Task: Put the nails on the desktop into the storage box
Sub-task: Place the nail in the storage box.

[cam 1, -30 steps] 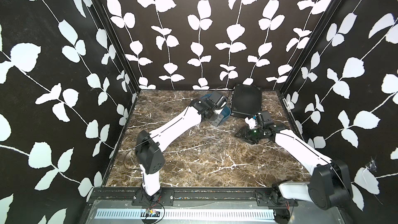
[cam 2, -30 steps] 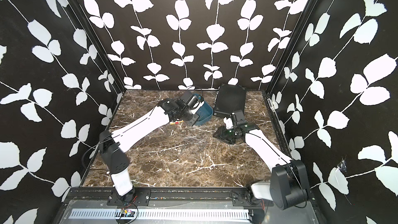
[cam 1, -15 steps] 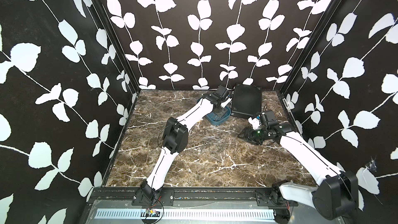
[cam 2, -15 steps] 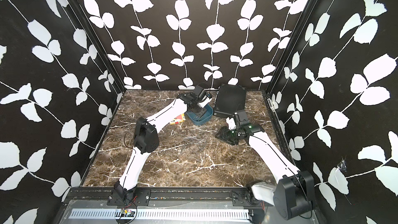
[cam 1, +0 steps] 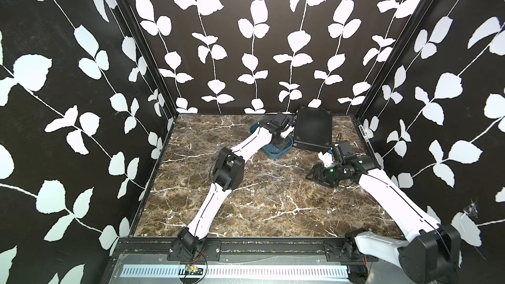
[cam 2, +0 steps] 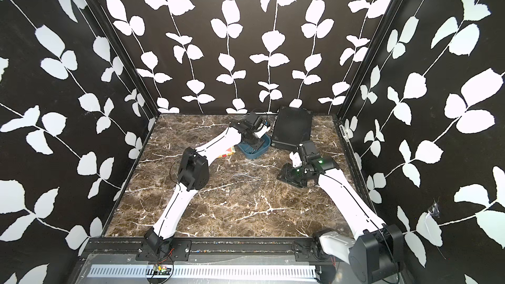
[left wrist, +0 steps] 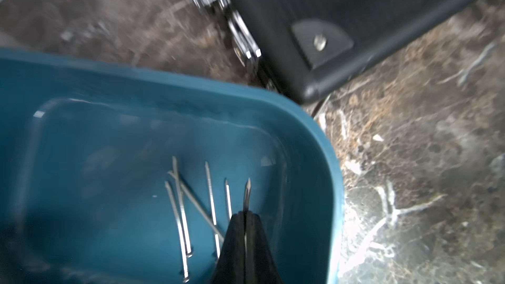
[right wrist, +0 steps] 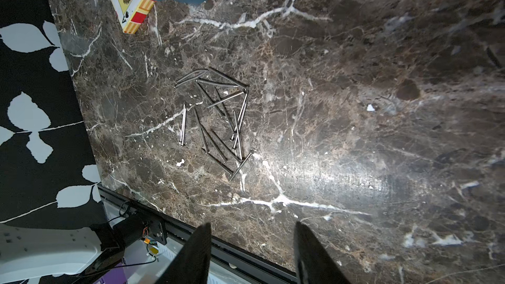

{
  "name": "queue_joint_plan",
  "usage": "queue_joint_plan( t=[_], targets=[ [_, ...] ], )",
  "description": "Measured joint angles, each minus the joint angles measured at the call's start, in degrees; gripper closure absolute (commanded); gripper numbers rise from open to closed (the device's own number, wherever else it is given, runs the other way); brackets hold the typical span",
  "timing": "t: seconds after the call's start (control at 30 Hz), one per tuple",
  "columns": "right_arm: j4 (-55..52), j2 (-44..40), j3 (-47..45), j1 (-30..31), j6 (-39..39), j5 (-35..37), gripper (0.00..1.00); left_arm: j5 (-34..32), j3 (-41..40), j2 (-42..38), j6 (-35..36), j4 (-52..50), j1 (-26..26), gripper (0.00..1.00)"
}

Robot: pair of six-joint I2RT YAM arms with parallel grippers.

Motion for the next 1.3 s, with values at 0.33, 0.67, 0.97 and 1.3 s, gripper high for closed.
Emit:
queue_joint_plan(
  t=[0.33,0.67,0.97,1.3],
  targets=[
    [-0.8,0.0,0.0,0.0,-1.8,0.0,0.49,-0.1,-0.3,1.4,-0.8,-0.1,1.3,0.74],
    [-0.8,0.5,0.0,0.2,-3.6,-0.2,0.49,1.6,-1.5,-0.3,-3.8,-1.0,1.4,0.63],
    [1.0,7.7,0.2,10.8,-10.3,2.0,0.49,1.0,-26.3,-27.0,-9.3,2.1,1.0,0.60],
    [3.2,21.4,6.7,25.8,-18.2,7.1,0.50,-1.5,-68.6,-58.2,-24.2,7.9,1.0,0.59]
  ],
)
